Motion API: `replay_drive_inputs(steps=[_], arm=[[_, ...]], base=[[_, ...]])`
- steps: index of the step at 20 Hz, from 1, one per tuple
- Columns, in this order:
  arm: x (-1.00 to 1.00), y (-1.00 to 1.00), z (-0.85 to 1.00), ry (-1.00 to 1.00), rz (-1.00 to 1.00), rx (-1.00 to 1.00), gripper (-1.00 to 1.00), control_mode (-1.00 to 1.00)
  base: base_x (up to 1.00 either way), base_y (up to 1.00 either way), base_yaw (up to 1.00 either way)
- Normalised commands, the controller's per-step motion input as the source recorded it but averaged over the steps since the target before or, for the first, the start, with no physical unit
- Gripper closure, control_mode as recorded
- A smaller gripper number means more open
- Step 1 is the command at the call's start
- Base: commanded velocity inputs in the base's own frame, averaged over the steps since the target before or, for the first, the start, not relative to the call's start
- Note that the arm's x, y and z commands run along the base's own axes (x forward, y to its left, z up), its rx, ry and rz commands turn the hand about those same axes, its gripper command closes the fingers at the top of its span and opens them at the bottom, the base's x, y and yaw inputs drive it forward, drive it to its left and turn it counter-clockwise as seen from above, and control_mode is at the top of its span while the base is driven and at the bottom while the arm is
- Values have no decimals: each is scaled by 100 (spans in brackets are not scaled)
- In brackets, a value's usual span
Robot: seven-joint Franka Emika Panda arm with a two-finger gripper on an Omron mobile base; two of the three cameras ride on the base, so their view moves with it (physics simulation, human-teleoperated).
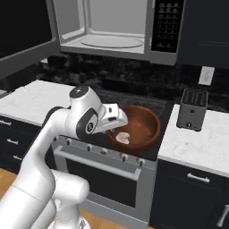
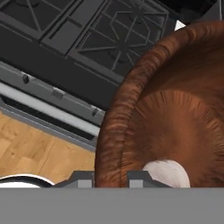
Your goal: Pick the garlic from the sink and place it in the bowl. Then pick the bowl and place it in the microwave. Then close the microwave door and press the start button.
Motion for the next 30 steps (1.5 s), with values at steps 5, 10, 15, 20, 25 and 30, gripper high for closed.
replay_drive_inputs(steps=[5, 10, 15, 20, 25, 30], arm=[[0, 0, 0, 0, 0, 0, 100, 100], [0, 0, 0, 0, 0, 0, 100, 100], [0, 0, 0, 0, 0, 0, 100, 100], [0, 0, 0, 0, 0, 0, 100, 100], [0, 0, 0, 0, 0, 0, 100, 100], [0, 0, 0, 0, 0, 0, 100, 100]], base=[[62, 45, -14], [59, 18, -20], [57, 26, -17], [44, 26, -15], [58, 18, -14], [48, 3, -5]])
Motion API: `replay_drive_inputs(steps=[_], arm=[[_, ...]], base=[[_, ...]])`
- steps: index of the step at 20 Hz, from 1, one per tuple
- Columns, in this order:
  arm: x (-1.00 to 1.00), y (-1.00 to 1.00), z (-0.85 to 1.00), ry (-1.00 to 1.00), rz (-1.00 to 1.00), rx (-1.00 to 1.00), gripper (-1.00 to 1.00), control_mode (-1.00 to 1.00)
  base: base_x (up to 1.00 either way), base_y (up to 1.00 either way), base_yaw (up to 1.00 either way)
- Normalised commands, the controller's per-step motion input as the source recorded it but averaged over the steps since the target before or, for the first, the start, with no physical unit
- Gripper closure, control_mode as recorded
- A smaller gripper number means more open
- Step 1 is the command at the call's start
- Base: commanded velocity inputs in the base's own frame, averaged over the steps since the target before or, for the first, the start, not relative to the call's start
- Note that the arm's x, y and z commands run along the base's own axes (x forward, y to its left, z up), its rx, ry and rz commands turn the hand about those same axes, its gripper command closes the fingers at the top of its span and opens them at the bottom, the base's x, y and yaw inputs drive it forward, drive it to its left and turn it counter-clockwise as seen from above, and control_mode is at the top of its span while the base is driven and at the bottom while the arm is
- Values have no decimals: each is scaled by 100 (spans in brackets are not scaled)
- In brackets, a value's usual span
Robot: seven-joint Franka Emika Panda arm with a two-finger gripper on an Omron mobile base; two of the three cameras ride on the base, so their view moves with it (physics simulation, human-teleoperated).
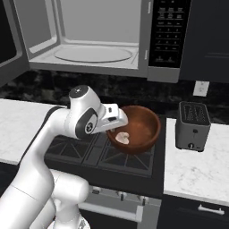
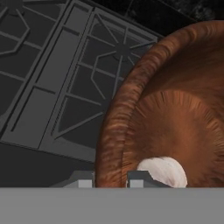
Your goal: Pick the garlic from the sink and place it in the bowl. Then pick the bowl and place it in the microwave. Then close the microwave door and press the start button.
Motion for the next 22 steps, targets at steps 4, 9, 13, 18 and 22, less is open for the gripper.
replay_drive_inputs(steps=[4, 9, 13, 18, 22], arm=[[0, 0, 0, 0, 0, 0, 100, 100], [0, 0, 0, 0, 0, 0, 100, 100], [-13, 27, 4, -9, 7, 0, 100, -100], [-38, 33, 51, -14, 24, -7, 100, -100], [-56, 14, 70, -15, 26, -13, 100, -100]], base=[[74, 0, -1], [80, 0, 0], [5, 5, 0], [0, 0, 0], [0, 0, 0]])
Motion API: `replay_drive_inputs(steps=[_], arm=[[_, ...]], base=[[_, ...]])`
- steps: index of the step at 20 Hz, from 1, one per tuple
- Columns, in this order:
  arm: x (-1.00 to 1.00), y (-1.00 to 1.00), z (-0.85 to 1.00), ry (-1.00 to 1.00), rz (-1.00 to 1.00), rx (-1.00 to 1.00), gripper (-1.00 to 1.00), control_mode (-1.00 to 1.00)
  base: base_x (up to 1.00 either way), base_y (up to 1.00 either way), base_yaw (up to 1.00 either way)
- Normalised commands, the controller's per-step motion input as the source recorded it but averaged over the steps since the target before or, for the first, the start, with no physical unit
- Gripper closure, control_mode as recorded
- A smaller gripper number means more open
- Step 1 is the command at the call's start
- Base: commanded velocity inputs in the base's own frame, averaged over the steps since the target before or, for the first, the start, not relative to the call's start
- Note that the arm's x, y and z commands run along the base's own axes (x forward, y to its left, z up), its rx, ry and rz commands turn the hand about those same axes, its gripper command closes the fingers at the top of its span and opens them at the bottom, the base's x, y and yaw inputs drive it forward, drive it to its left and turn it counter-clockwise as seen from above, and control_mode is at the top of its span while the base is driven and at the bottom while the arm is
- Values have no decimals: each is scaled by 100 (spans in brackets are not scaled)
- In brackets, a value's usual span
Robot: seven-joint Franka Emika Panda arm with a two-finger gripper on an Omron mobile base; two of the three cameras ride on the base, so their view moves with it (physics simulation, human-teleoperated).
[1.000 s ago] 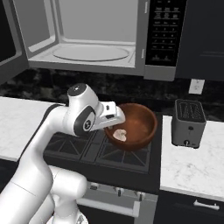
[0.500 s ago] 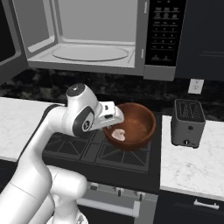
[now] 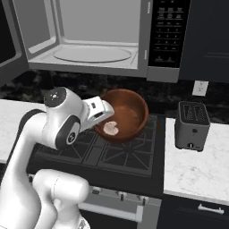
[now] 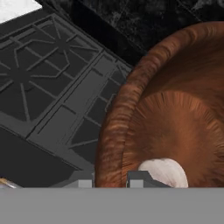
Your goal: Pick the garlic from the sink and place it in the bowl. Then pick the bowl and place it in the microwave. Then close the microwave door and press the start button.
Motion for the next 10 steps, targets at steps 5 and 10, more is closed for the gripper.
replay_drive_inputs(steps=[5, 10], arm=[[-36, 31, 74, -1, 17, -15, 100, -100], [-13, 26, 81, 0, 17, -19, 100, -100]], base=[[0, 0, 0], [0, 0, 0]])
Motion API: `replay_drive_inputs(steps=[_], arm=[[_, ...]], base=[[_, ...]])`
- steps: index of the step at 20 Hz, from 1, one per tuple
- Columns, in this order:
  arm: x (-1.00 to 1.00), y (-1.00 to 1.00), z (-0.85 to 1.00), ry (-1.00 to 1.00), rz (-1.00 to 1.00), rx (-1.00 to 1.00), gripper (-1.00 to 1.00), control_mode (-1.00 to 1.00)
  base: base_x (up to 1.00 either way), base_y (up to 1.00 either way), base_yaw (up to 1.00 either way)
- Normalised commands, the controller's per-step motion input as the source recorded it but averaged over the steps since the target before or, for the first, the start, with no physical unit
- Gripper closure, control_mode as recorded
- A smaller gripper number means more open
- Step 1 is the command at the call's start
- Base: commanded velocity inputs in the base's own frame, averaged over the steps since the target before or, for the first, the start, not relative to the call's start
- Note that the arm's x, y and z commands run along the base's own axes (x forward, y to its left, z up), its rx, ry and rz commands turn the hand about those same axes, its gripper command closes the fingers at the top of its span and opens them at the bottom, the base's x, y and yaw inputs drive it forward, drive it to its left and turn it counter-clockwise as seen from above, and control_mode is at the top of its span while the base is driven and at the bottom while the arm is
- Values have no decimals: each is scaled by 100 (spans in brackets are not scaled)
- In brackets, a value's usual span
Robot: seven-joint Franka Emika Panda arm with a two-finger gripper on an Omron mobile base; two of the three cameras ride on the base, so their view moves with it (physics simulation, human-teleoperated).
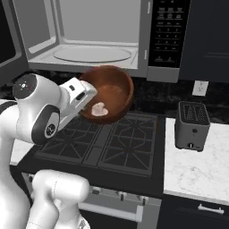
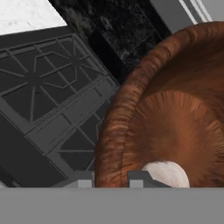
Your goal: Pick the garlic from the sink and place it in the bowl. Then pick the bowl and place it in the microwave. Then close the microwave door and press the start button.
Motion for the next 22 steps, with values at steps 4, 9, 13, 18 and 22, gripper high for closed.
replay_drive_inputs(steps=[4, 9, 13, 18, 22], arm=[[9, 28, 60, 0, 23, -12, 100, -100], [45, 33, 60, 0, 23, -11, 100, -100], [56, 40, 42, 0, 12, -16, 100, -100], [30, 9, 1, 0, 1, -6, 100, -100], [91, 0, 21, 0, 5, -3, 100, -100]], base=[[0, 0, 0], [0, 0, 0], [0, 0, 0], [0, 0, 0], [0, 0, 0]])
